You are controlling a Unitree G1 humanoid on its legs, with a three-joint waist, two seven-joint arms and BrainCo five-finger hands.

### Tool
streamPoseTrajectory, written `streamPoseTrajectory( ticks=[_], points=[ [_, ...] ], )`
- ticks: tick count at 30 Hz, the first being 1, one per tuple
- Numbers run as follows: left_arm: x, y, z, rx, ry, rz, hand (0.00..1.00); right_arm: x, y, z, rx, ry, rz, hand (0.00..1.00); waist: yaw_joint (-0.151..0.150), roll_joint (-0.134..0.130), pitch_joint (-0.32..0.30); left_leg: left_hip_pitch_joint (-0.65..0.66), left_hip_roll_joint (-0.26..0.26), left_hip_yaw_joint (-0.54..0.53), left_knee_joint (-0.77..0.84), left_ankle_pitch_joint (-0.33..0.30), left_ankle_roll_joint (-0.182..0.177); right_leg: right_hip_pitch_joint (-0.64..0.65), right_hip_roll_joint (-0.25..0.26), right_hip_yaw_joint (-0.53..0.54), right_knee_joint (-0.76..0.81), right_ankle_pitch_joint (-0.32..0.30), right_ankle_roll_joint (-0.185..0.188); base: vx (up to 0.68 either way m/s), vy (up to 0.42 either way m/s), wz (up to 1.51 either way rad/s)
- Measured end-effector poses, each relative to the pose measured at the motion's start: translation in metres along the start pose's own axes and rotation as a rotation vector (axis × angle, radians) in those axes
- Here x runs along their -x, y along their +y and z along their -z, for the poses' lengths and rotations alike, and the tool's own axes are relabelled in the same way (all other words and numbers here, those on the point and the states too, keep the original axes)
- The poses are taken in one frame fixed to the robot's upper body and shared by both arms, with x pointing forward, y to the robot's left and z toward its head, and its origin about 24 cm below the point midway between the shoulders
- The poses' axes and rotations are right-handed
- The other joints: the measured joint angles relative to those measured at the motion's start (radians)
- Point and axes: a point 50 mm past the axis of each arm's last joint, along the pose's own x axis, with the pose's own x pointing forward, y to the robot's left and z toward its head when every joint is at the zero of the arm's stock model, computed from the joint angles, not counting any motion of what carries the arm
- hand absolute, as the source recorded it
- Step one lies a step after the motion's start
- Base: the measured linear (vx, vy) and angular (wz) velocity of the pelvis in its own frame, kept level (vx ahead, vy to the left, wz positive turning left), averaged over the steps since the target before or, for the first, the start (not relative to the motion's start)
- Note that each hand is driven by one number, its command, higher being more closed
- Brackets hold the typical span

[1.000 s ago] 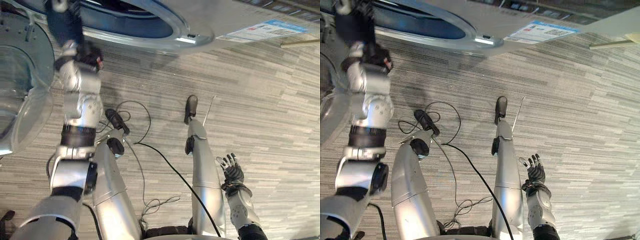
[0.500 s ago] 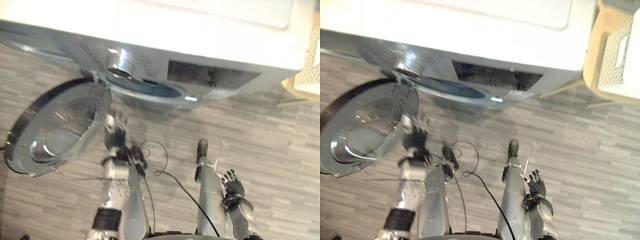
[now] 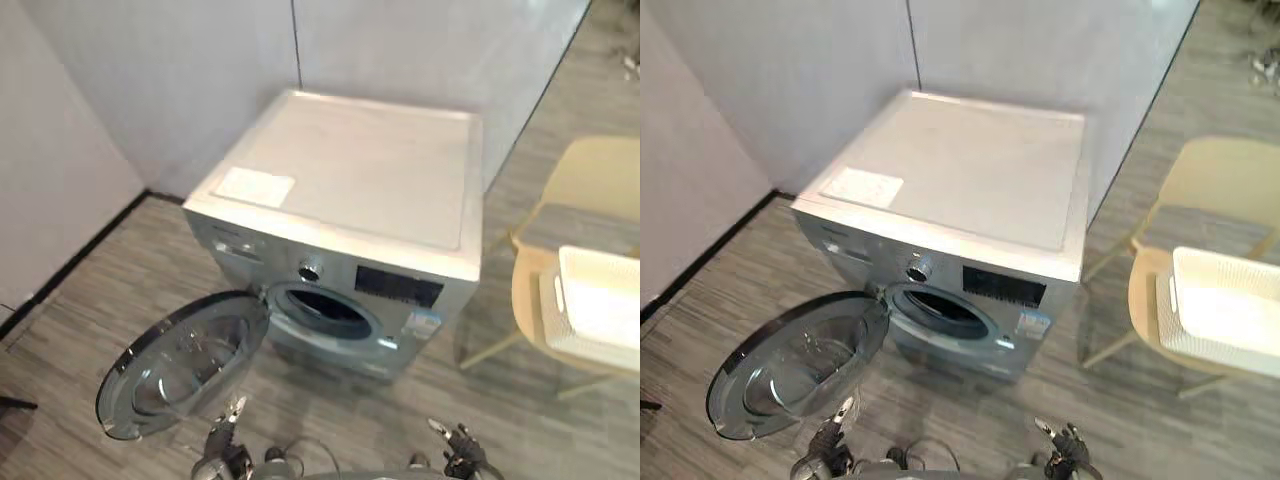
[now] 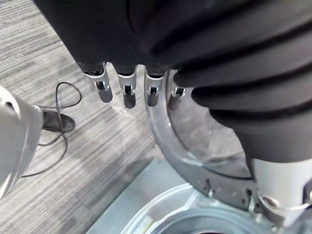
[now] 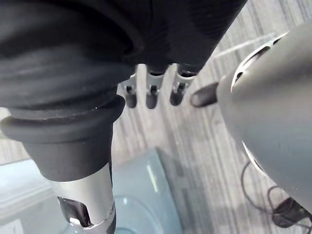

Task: Pick up the laundry basket with both hands and put the clothes into the washing machine.

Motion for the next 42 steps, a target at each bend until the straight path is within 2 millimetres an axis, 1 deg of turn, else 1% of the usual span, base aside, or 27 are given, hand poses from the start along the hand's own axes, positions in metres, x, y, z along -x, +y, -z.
streamPoseTrajectory(
  ticks=[2,4,7,9,10,11,13,15,16,17,18,19,21,24,26,28,30,32,33,34,35,36,37,38,39,40,42],
  points=[
    [0.0,-0.004,-0.003,0.009,-0.012,0.007,0.0,-0.003,-0.001,-0.003,0.044,0.017,0.004,0.0,0.0,0.002,-0.001,-0.004,0.0,-0.049,0.003,0.008,-0.004,0.048,0.009,-0.05,-0.025,0.0,0.0,0.03,-0.049,0.77],
    [0.002,-0.014,-0.016,0.031,-0.082,0.043,0.0,-0.006,0.006,-0.011,0.074,0.002,-0.013,0.0,0.002,0.003,-0.001,-0.036,0.002,-0.113,0.004,0.033,-0.002,0.073,0.024,-0.115,-0.033,-0.004,-0.008,-0.04,-0.051,0.86],
    [0.016,-0.034,-0.048,0.092,-0.262,0.146,0.0,-0.01,0.013,-0.027,0.116,-0.035,-0.033,0.0,0.016,0.011,0.004,-0.08,-0.001,-0.172,0.006,0.073,0.009,0.078,0.031,-0.184,-0.017,-0.013,-0.02,-0.08,-0.026,0.73],
    [0.036,-0.043,-0.082,0.192,-0.447,0.212,0.0,-0.014,0.015,-0.044,0.121,-0.077,-0.031,0.0,0.032,0.024,0.013,-0.1,-0.021,-0.201,-0.018,0.126,0.046,0.067,0.011,-0.219,0.029,-0.056,-0.04,-0.16,0.014,0.65],
    [0.041,-0.042,-0.089,0.224,-0.484,0.221,0.0,-0.014,0.013,-0.047,0.119,-0.084,-0.025,0.0,0.029,0.02,0.012,-0.095,-0.03,-0.207,-0.039,0.136,0.063,0.06,-0.012,-0.223,0.045,-0.063,-0.043,-0.13,0.086,0.55],
    [0.05,-0.041,-0.104,0.278,-0.562,0.231,0.0,-0.015,0.012,-0.05,0.098,-0.087,-0.014,0.0,0.037,0.016,0.017,-0.144,-0.03,-0.198,0.123,0.027,0.1,0.052,-0.037,-0.235,0.073,-0.063,-0.041,-0.04,0.099,0.32],
    [0.062,-0.03,-0.126,0.327,-0.683,0.2,0.0,-0.015,0.009,-0.052,0.095,-0.093,0.007,0.0,0.043,0.022,0.016,-0.203,-0.006,-0.202,0.371,-0.079,0.14,0.066,-0.047,-0.234,0.084,-0.061,-0.036,-0.04,0.151,0.08],
    [0.072,-0.02,-0.141,0.364,-0.779,0.156,0.0,-0.013,0.001,-0.042,0.096,-0.064,0.029,0.0,0.05,0.031,0.004,-0.2,-0.02,-0.206,0.372,-0.124,0.131,0.078,-0.041,-0.228,0.08,-0.071,-0.019,-0.04,0.144,0.15],
    [0.079,-0.016,-0.15,0.391,-0.828,0.13,0.0,-0.012,-0.004,-0.032,0.097,-0.028,0.046,0.0,0.026,0.03,-0.02,-0.19,-0.045,-0.233,0.29,-0.149,0.095,0.072,-0.047,-0.228,0.066,-0.071,-0.012,0.0,0.099,0.62],
    [0.085,-0.011,-0.158,0.419,-0.881,0.106,0.0,-0.011,-0.008,-0.022,0.097,0.016,0.06,0.0,0.02,-0.001,-0.026,-0.198,-0.076,-0.238,0.271,-0.126,0.081,0.062,-0.063,-0.209,0.052,-0.063,-0.016,0.01,0.102,0.64],
    [0.091,-0.007,-0.163,0.437,-0.916,0.084,0.0,-0.01,-0.01,-0.016,0.098,0.045,0.069,0.0,0.024,-0.006,-0.023,-0.211,-0.097,-0.255,0.293,-0.121,0.072,0.061,-0.065,-0.19,0.038,-0.045,-0.03,0.0,0.153,0.46],
    [0.096,-0.002,-0.166,0.447,-0.941,0.06,0.0,-0.009,-0.013,-0.01,0.099,0.068,0.078,0.0,0.022,-0.002,-0.02,-0.229,-0.107,-0.263,0.326,-0.134,0.071,0.074,-0.065,-0.189,0.025,-0.036,-0.024,0.0,0.187,0.3],
    [0.109,0.0,-0.176,0.449,-1.018,0.042,0.0,-0.008,-0.015,-0.003,0.097,0.104,0.09,0.0,0.03,0.011,-0.011,-0.244,-0.133,-0.27,0.399,-0.179,0.079,0.113,-0.077,-0.198,0.005,-0.009,0.018,0.01,0.187,0.24],
    [0.129,-0.003,-0.187,0.439,-1.121,0.076,0.0,-0.01,-0.008,-0.008,0.085,0.09,0.074,0.0,0.027,0.019,-0.011,-0.254,-0.165,-0.268,0.404,-0.186,0.081,0.111,-0.108,-0.207,0.005,-0.005,0.015,-0.03,0.124,0.11],
    [0.139,-0.007,-0.192,0.412,-1.178,0.094,0.0,-0.011,0.0,-0.009,0.081,0.083,0.055,0.0,0.032,0.012,-0.011,-0.251,-0.182,-0.243,0.381,-0.18,0.08,0.091,-0.135,-0.193,0.008,0.002,0.004,-0.04,0.085,-0.14],
    [0.142,-0.013,-0.195,0.372,-1.201,0.109,0.0,-0.011,0.009,-0.01,0.076,0.07,0.028,0.0,0.029,-0.008,-0.006,-0.226,-0.206,-0.205,0.322,-0.155,0.096,0.073,-0.173,-0.177,0.008,0.024,-0.037,-0.02,0.065,-0.3],
    [0.143,-0.027,-0.195,0.327,-1.2,0.152,0.0,-0.011,0.017,-0.012,0.109,0.044,-0.005,0.0,0.028,-0.01,-0.009,-0.164,-0.227,-0.147,0.181,-0.109,0.122,0.018,-0.219,-0.163,0.055,0.094,-0.15,-0.02,0.09,-0.43],
    [0.143,-0.037,-0.197,0.292,-1.203,0.182,0.0,-0.009,0.024,-0.01,0.126,0.031,-0.037,0.0,0.025,-0.011,-0.009,-0.102,-0.218,-0.104,0.077,-0.082,0.125,-0.036,-0.229,-0.167,0.114,0.159,-0.233,0.02,0.124,-0.59],
    [0.14,-0.038,-0.2,0.257,-1.202,0.17,0.0,-0.008,0.031,-0.007,0.135,0.028,-0.073,0.0,0.026,-0.004,-0.014,-0.068,-0.194,-0.07,0.039,-0.077,0.131,-0.063,-0.211,-0.159,0.138,0.199,-0.275,0.04,0.094,-0.66],
    [0.138,-0.037,-0.2,0.244,-1.2,0.163,0.0,-0.007,0.033,-0.006,0.137,0.027,-0.08,0.0,0.025,-0.007,-0.011,-0.064,-0.186,-0.062,0.036,-0.077,0.131,-0.066,-0.204,-0.153,0.146,0.203,-0.275,0.01,0.068,-0.75],
    [0.131,-0.035,-0.2,0.202,-1.177,0.147,0.0,-0.005,0.039,-0.002,0.152,0.031,-0.105,0.0,0.021,-0.016,-0.008,-0.051,-0.16,-0.045,0.036,-0.076,0.134,-0.093,-0.173,-0.113,0.214,0.168,-0.238,0.0,-0.011,-0.58],
    [0.123,-0.03,-0.199,0.173,-1.137,0.121,0.0,-0.003,0.043,0.003,0.157,0.036,-0.124,0.0,0.014,-0.028,-0.007,-0.046,-0.135,-0.041,0.039,-0.075,0.134,-0.125,-0.125,-0.056,0.298,0.107,-0.195,0.01,-0.044,-0.53],
    [0.118,-0.028,-0.199,0.162,-1.115,0.11,0.0,-0.002,0.044,0.004,0.16,0.035,-0.133,0.0,0.009,-0.039,-0.011,-0.049,-0.122,-0.043,0.044,-0.075,0.134,-0.134,-0.097,-0.031,0.331,0.077,-0.176,0.04,-0.095,-0.29],
    [0.11,-0.023,-0.2,0.146,-1.082,0.077,0.0,-0.001,0.042,0.008,0.156,0.039,-0.142,0.0,-0.003,-0.061,-0.01,-0.049,-0.104,-0.049,0.049,-0.073,0.131,-0.146,-0.046,-0.001,0.377,0.008,-0.163,0.04,-0.106,-0.1],
    [0.106,-0.022,-0.199,0.149,-1.065,0.066,0.0,0.0,0.04,0.01,0.153,0.042,-0.137,0.0,-0.004,-0.07,-0.01,-0.05,-0.096,-0.051,0.05,-0.071,0.127,-0.149,-0.025,0.004,0.391,-0.019,-0.159,0.07,-0.161,-0.06],
    [0.099,-0.021,-0.198,0.159,-1.031,0.044,0.0,0.002,0.031,0.015,0.146,0.052,-0.116,0.0,-0.007,-0.079,-0.01,-0.054,-0.085,-0.061,0.054,-0.067,0.12,-0.147,0.013,0.005,0.38,-0.064,-0.135,0.11,-0.191,0.05],
    [0.093,-0.015,-0.201,0.179,-1.01,0.008,0.0,0.005,0.016,0.024,0.109,0.077,-0.074,0.0,-0.013,-0.085,-0.014,-0.088,-0.084,-0.083,0.051,-0.048,0.095,-0.109,0.051,0.017,0.259,-0.098,-0.124,0.14,-0.224,0.2]
  ],
)
